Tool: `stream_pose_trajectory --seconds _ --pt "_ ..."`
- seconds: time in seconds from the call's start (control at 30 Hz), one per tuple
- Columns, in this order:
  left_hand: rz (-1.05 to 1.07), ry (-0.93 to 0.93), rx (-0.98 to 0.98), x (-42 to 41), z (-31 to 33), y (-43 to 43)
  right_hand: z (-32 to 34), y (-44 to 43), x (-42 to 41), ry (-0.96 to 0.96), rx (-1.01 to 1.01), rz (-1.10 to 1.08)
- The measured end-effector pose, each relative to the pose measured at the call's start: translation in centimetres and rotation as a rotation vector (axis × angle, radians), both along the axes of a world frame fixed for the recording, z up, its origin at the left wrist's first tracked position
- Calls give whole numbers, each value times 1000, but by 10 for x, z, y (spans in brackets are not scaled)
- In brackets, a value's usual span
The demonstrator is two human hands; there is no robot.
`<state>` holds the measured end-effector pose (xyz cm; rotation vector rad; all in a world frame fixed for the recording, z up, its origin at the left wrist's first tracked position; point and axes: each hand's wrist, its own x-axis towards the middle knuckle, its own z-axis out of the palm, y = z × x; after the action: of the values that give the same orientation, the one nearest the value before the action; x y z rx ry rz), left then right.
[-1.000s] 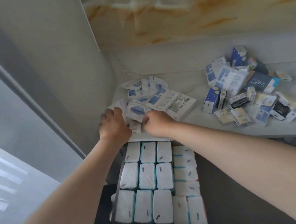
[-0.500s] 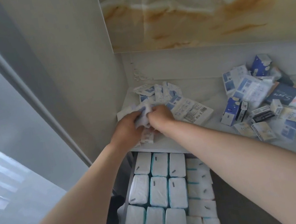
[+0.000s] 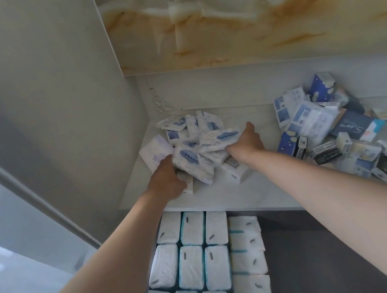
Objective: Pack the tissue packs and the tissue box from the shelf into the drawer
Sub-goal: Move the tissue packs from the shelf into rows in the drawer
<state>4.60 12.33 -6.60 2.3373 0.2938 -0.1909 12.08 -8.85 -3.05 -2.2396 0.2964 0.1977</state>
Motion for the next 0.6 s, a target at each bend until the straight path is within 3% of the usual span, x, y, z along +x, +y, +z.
stream_pose_trajectory --seconds 0.13,0.23,0.3,0.37,0.43,0.5,0.6 --pt "-52 26 54 12 1 1 -10 -14 4 -80 -176 206" --pt "126 75 512 19 23 -13 -11 -22 3 -165 -252 197" --pt "226 -66 640 21 35 -27 -14 -26 -1 -195 -291 223" --pt "97 -299 559 26 38 -43 -21 -31 -8 -172 -406 328" --pt "-190 -405 456 27 35 -63 -30 -36 -13 -86 -432 377" --pt "-418 -312 494 25 26 -81 -38 -41 -18 -75 -442 399" --pt "-475 -65 656 31 11 -83 -42 -47 -30 -149 -557 510"
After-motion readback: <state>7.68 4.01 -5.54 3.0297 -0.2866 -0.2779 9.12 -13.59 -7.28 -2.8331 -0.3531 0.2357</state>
